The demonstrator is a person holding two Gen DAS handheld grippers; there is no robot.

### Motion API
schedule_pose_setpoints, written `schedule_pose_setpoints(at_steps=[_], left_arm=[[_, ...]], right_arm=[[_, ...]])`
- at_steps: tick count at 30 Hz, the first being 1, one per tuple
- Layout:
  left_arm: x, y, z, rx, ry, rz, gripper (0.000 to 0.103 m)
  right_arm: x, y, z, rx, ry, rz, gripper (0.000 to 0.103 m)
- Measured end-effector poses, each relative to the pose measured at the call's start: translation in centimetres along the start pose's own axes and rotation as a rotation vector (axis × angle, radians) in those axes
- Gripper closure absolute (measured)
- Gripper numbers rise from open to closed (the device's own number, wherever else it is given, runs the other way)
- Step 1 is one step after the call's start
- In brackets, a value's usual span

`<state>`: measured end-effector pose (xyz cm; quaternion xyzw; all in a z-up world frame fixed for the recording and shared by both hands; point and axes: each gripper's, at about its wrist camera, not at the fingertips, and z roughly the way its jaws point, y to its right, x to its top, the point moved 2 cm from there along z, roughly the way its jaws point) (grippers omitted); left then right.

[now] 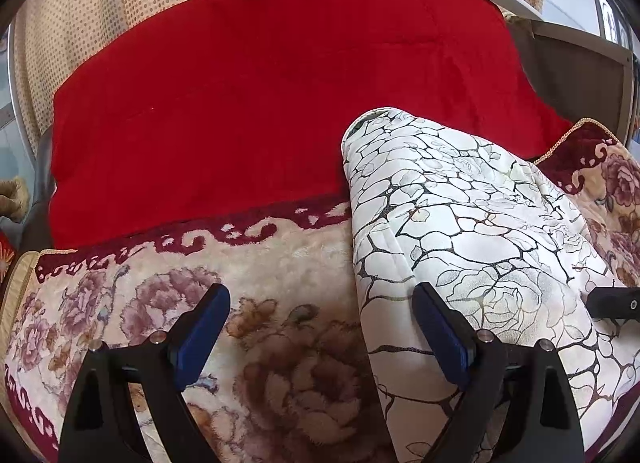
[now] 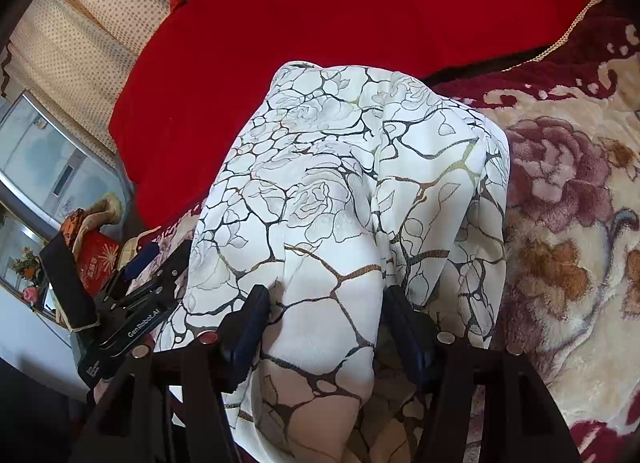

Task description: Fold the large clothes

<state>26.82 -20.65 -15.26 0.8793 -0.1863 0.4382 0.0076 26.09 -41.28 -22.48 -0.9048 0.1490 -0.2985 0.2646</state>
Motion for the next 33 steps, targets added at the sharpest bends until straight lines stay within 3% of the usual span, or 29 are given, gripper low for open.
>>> schedule_pose_setpoints(at_steps=[14, 17, 20, 26, 33], left_arm=[[-0.1, -0.1, -0.2, 0.005, -0.001, 0.003, 0.011], [-0.1, -0.1, -0.2, 0.005, -0.001, 0.003, 0.01], [-0.1, 0.0, -0.2, 0.006, 0.0, 0.01, 0.01], [-0.1, -0.1, -0.4, 0.009, 0.0, 0.015, 0.011], [0.0, -0.1, -0.5, 0.02, -0.005, 0.022, 0.011]], right_arm=[[0.0, -0.4, -3.1, 0.048, 0.078, -0.024, 0.039], [-0.3, -0.8, -2.6, 0.028, 0.052, -0.05, 0.039], [-0.8, -0.3, -0.8, -0.011, -0.029, -0.045, 0.039], [-0.6, 0.1, -1.1, 0.017, -0.03, -0.018, 0.039], [-0.3, 0.3, -3.2, 0.049, 0.04, -0.017, 0.038]])
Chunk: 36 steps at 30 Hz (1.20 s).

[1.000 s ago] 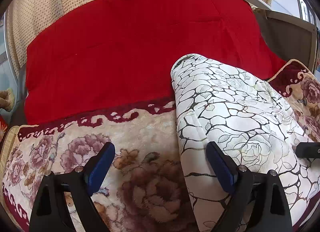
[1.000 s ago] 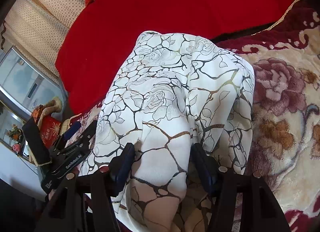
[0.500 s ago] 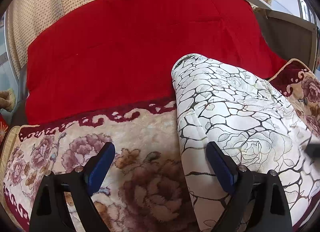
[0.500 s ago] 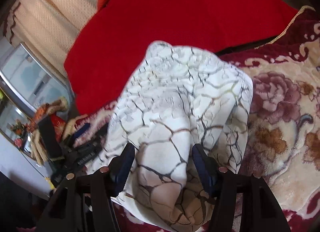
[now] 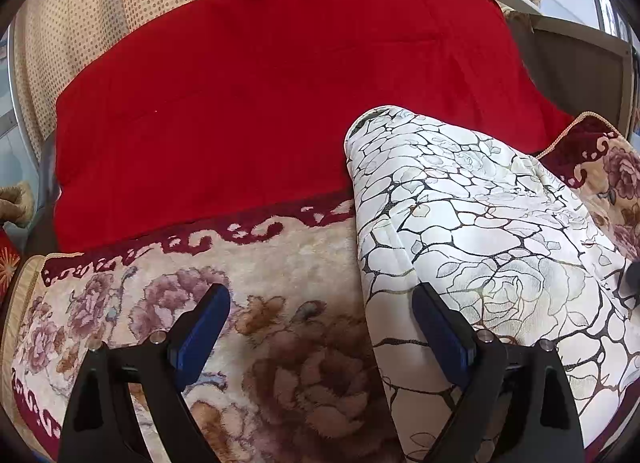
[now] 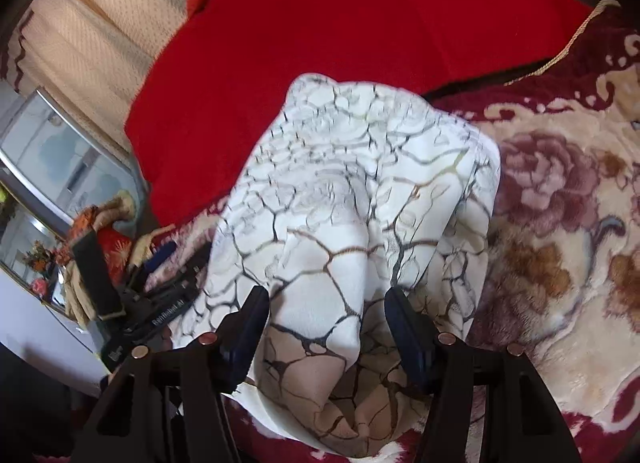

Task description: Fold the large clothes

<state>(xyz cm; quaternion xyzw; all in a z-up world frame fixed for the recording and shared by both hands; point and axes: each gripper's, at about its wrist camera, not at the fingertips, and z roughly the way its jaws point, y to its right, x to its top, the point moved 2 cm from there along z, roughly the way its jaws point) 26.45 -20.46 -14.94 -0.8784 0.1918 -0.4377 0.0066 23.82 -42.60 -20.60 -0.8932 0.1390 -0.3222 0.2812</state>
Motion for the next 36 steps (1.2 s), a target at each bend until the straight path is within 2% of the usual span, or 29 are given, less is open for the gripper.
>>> schedule_pose_setpoints(at_steps=[6, 15, 17, 20, 22, 26, 28, 31, 34, 36], left_arm=[[0.1, 0.2, -0.3, 0.014, -0.006, 0.011, 0.011], [0.5, 0.5, -1.4, 0.009, -0.014, 0.04, 0.011], [0.7, 0.2, -1.7, -0.027, -0.028, 0.032, 0.011], [1.0, -0.8, -2.1, -0.118, -0.058, -0.009, 0.011], [1.1, -1.8, -2.0, -0.237, -0.096, -0.057, 0.011], [0.6, -3.0, -0.6, -0.403, -0.196, -0.152, 0.011], [0.2, -3.1, 0.5, -0.457, -0.239, -0.192, 0.011], [-0.2, -3.1, 2.3, -0.485, -0.298, -0.219, 0.011], [-0.4, -3.4, 3.7, -0.567, -0.323, -0.278, 0.011], [-0.4, -3.5, 4.6, -0.624, -0.34, -0.321, 0.011]], right_arm=[[0.7, 1.6, -2.0, 0.019, 0.082, 0.073, 0.028], [0.9, 3.8, -2.6, -0.008, 0.096, 0.141, 0.028], [1.0, 4.0, -2.7, -0.009, 0.097, 0.15, 0.028], [0.9, 4.5, -2.8, -0.004, 0.097, 0.168, 0.022], [1.0, 4.8, -2.6, 0.009, 0.09, 0.188, 0.022], [1.0, 5.6, -1.8, 0.024, 0.066, 0.221, 0.02], [1.0, 6.1, -1.3, 0.025, 0.055, 0.235, 0.02], [1.1, 6.7, -0.4, 0.035, 0.034, 0.247, 0.02], [1.0, 7.5, 0.8, 0.026, 0.013, 0.259, 0.019], [1.0, 8.3, 1.8, 0.074, -0.002, 0.28, 0.019]])
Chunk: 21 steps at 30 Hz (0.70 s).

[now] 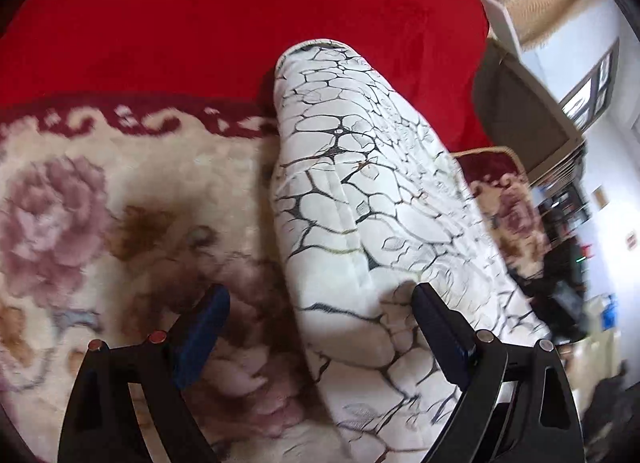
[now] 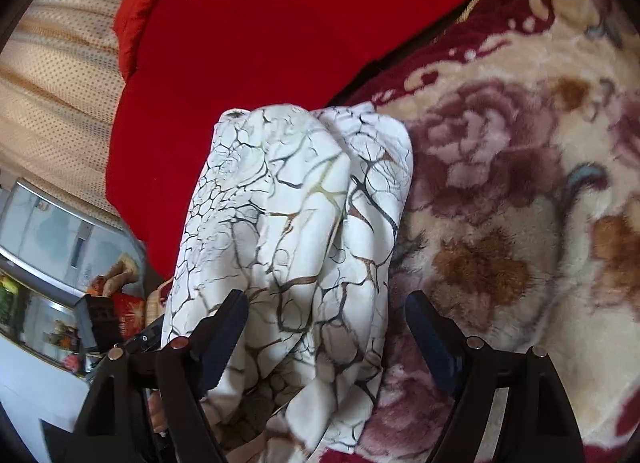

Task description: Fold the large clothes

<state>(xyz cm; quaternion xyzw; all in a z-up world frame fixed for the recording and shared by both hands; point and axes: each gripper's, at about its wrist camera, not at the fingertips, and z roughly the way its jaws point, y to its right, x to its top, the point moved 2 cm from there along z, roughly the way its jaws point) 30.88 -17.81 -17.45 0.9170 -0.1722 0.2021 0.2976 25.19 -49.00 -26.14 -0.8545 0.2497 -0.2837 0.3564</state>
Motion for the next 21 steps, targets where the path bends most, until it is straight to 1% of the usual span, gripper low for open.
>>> schedule_pose_setpoints(at_steps=[2, 3, 4, 5, 6, 9, 11, 12, 13, 16, 19, 20, 21], left_arm=[[0.3, -0.2, 0.8, -0.063, -0.025, -0.032, 0.011], [0.5, -0.2, 1.3, -0.086, -0.036, -0.046, 0.011], [0.7, -0.2, 1.8, -0.113, -0.047, -0.063, 0.011], [0.9, -0.3, 2.2, -0.135, -0.055, -0.077, 0.011], [1.0, -0.5, 2.6, -0.158, -0.063, -0.093, 0.011], [1.2, -0.7, 4.0, -0.231, -0.092, -0.14, 0.01], [1.3, -0.4, 4.6, -0.273, -0.106, -0.155, 0.01], [1.4, -0.1, 5.1, -0.291, -0.116, -0.152, 0.01], [1.3, 0.2, 5.3, -0.288, -0.122, -0.144, 0.008], [1.3, 1.5, 6.1, -0.262, -0.112, -0.099, 0.007], [1.3, 2.0, 5.8, -0.269, -0.084, -0.094, 0.008], [1.3, 2.1, 5.6, -0.267, -0.075, -0.086, 0.012], [1.2, 2.4, 5.4, -0.252, -0.062, -0.066, 0.015]], right_arm=[[0.2, 1.0, 1.0, 0.037, -0.018, 0.033, 0.018], [0.5, 1.6, 2.0, 0.045, -0.044, 0.068, 0.016], [0.7, 1.7, 2.4, 0.061, -0.052, 0.07, 0.014], [1.0, 1.6, 2.7, 0.09, -0.045, 0.051, 0.009], [1.2, 1.3, 2.8, 0.13, -0.026, 0.022, 0.008], [1.7, 0.8, 3.9, 0.183, -0.006, 0.004, 0.008], [2.0, 0.0, 4.9, 0.24, -0.02, -0.022, 0.008], [2.1, -0.2, 5.5, 0.242, -0.022, -0.022, 0.007], [2.3, -0.3, 5.9, 0.237, -0.024, -0.022, 0.007], [2.6, -1.1, 7.0, 0.236, -0.031, -0.043, 0.009], [2.5, -1.1, 7.7, 0.212, -0.038, -0.039, 0.022], [2.4, -1.3, 7.7, 0.199, -0.041, -0.046, 0.033], [2.3, -1.5, 7.7, 0.2, -0.042, -0.049, 0.04]])
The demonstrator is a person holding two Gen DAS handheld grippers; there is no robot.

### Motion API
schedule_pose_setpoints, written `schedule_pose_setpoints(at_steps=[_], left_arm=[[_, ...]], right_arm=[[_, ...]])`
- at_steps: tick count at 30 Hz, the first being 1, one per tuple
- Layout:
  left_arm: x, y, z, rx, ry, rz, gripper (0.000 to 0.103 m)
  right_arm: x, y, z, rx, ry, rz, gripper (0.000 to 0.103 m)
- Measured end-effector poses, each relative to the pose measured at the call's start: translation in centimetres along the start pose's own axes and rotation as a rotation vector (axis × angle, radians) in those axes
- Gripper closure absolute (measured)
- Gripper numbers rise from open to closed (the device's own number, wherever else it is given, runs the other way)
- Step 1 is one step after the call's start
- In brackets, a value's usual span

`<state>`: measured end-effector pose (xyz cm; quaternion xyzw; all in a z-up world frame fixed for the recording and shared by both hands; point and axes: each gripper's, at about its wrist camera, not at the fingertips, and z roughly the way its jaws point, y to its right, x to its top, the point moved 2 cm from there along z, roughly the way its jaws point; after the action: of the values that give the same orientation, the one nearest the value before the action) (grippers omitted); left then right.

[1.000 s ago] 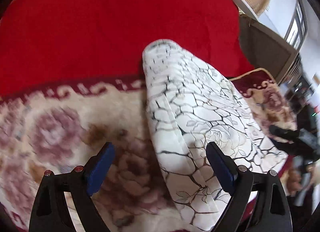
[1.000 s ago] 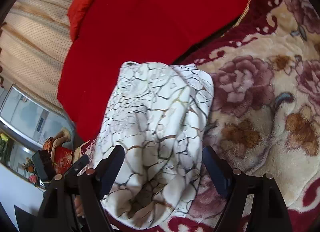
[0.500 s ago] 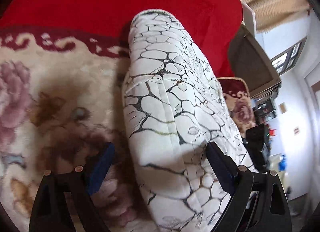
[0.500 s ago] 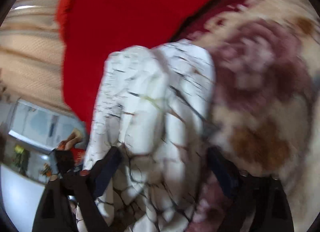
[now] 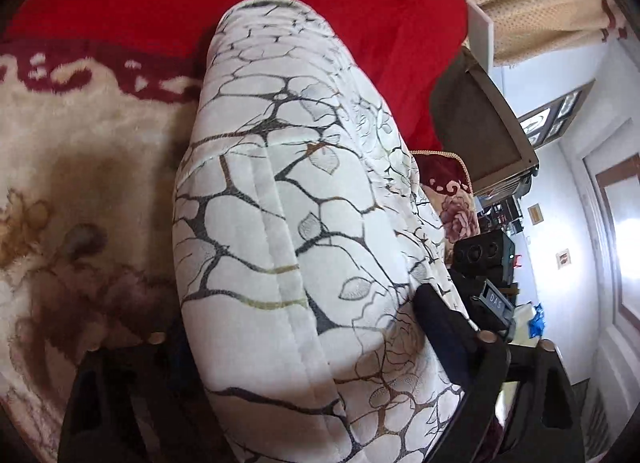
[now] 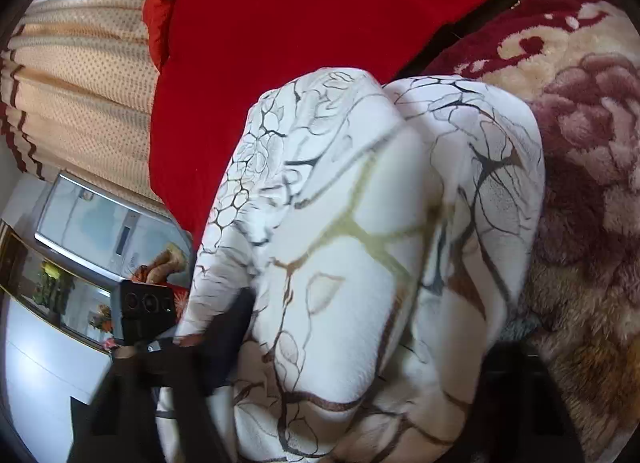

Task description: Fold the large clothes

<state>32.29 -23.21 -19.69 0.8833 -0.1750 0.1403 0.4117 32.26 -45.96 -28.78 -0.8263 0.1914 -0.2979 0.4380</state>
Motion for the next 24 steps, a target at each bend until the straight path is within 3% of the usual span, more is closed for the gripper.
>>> schedule_pose_setpoints(at_steps=[4, 7, 13, 20, 24], left_arm=[[-0.2, 0.8, -0.9, 0.024, 0.041, 0.043, 0.036], [-0.3, 1.1, -2.1, 0.017, 0.056, 0.053, 0.041], [-1.2, 2.4, -6.5, 0.04, 0.125, 0.093, 0.042], [-3.3, 1.9, -12.4, 0.115, 0.225, 0.109, 0.042], [-4.3, -0.2, -12.7, 0.187, 0.198, 0.066, 0.041]], right_arm=[[-0.4, -1.7, -0.5, -0.032, 0.025, -0.049, 0.051], [-0.8, -3.1, -1.0, -0.024, 0.049, -0.07, 0.055], [-2.0, -7.0, -1.5, -0.004, 0.085, -0.157, 0.056], [-4.3, -11.7, -0.4, 0.091, 0.096, -0.251, 0.056], [-6.0, -12.3, 1.8, 0.081, 0.051, -0.265, 0.057]])
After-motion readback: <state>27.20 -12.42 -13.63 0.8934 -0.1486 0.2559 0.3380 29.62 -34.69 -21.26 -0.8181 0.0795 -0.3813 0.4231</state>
